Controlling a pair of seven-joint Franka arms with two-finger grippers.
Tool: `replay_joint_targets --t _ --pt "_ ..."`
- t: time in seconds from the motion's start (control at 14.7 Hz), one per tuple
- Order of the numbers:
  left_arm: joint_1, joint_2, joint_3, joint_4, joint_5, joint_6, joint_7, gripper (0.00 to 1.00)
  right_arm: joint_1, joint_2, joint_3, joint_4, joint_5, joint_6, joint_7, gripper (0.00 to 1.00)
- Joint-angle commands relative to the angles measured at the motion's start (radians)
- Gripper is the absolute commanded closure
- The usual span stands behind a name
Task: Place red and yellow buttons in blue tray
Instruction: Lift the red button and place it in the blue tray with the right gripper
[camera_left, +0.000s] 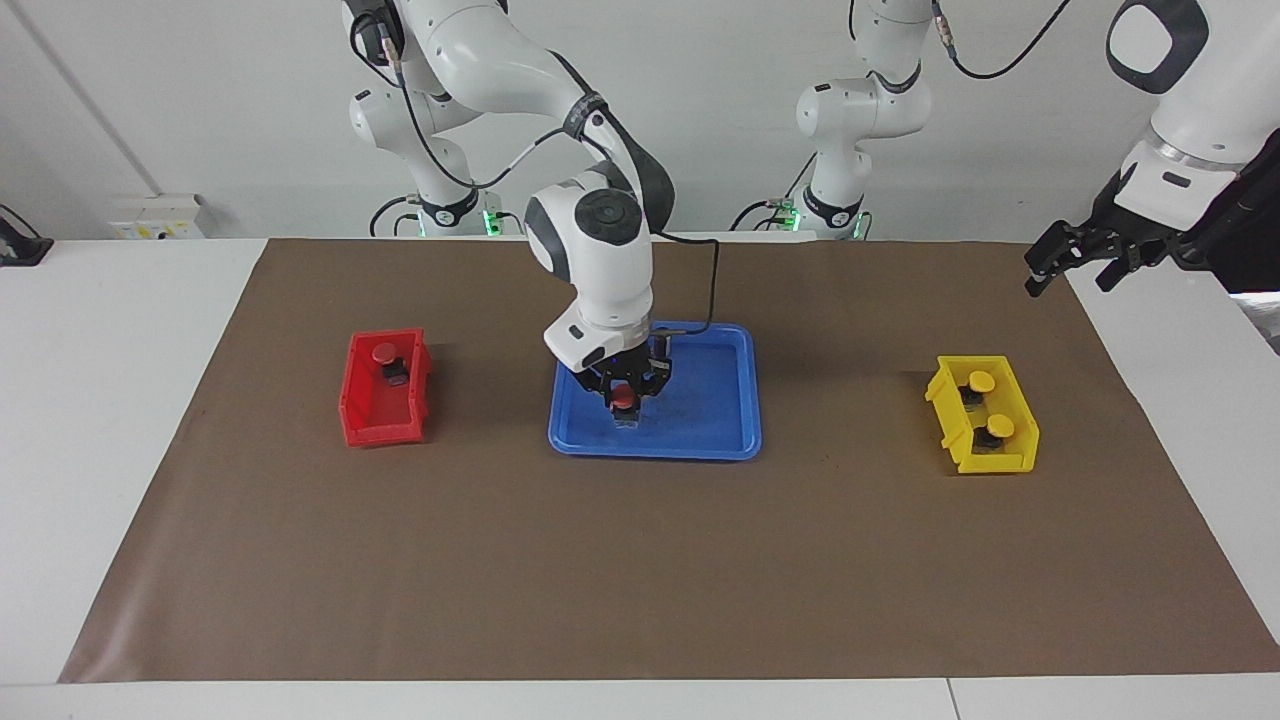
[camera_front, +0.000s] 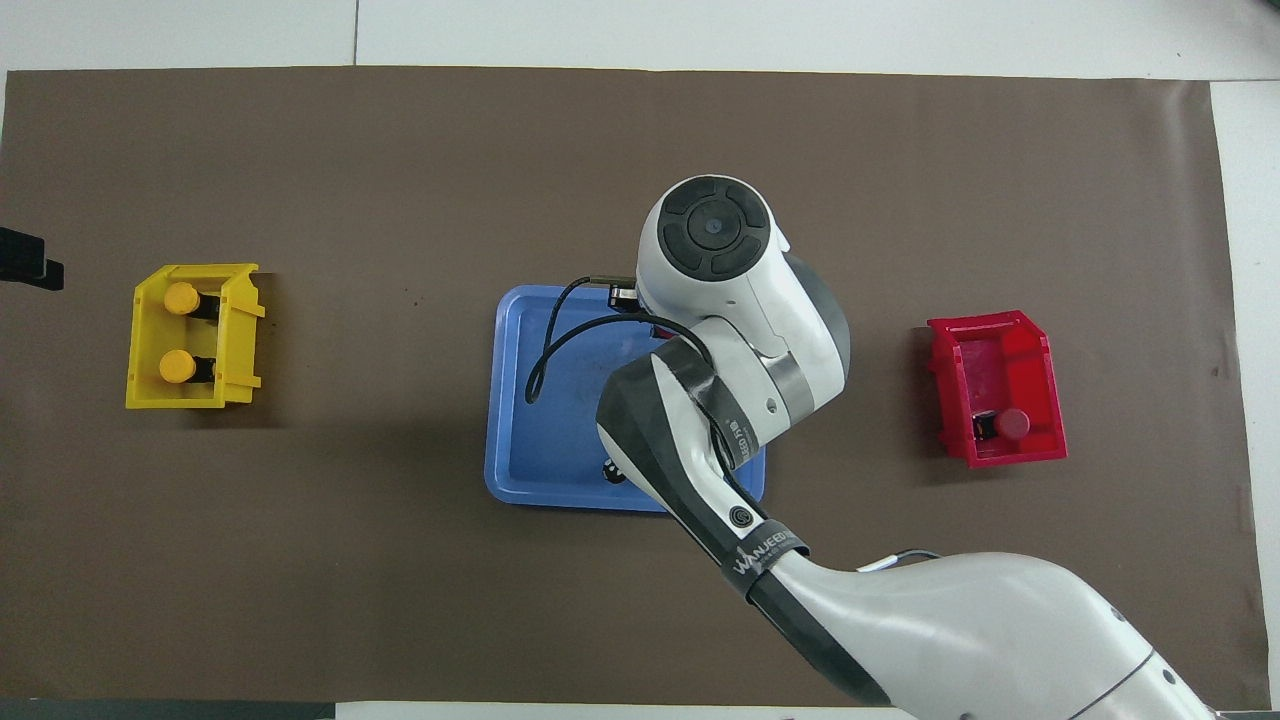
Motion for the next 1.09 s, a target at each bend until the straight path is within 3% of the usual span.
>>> replay_joint_targets --t 0.0,0.34,0.48,0.55,0.61,0.68,0.75,0.89,1.02 --pt "0.007 -0.057 -0.002 -0.097 0.007 0.089 0.001 0.0 0.053 0.002 -0.003 -0.018 -0.012 0.044 0.069 0.86" --pt "0.011 -0.073 0.0 -0.129 0.009 0.1 0.005 0.0 0.07 -0.001 -0.005 -0.104 -0.029 0.101 0.08 0.83" --pt "0.034 -0.096 -0.002 -0.206 0.009 0.172 0.054 0.0 0.07 -0.001 -0.005 -0.107 -0.032 0.1 0.08 0.81" --pt "0.035 -0.093 -0.002 -0.233 0.009 0.213 0.067 0.0 0.07 -0.003 -0.005 -0.109 -0.032 0.098 0.08 0.62" --pt "0.036 -0.076 -0.002 -0.249 0.009 0.256 0.068 0.0 0.07 -0.003 -0.005 -0.107 -0.032 0.095 0.081 0.32" --pt "0.036 -0.05 -0.002 -0.254 0.009 0.291 0.07 0.02 0.07 -0.001 -0.007 -0.096 -0.034 0.083 0.081 0.07" --pt "0.036 -0.015 -0.002 -0.26 0.009 0.328 0.07 0.05 0.071 -0.003 -0.013 -0.083 -0.04 0.069 0.08 0.01" --pt "0.03 0.077 -0.002 -0.261 0.009 0.414 0.068 0.17 0.041 -0.027 -0.017 -0.006 -0.087 -0.013 0.068 0.01" --pt "0.027 0.151 -0.002 -0.261 0.009 0.489 0.071 0.24 -0.045 -0.111 -0.016 -0.01 -0.105 -0.063 -0.01 0.0"
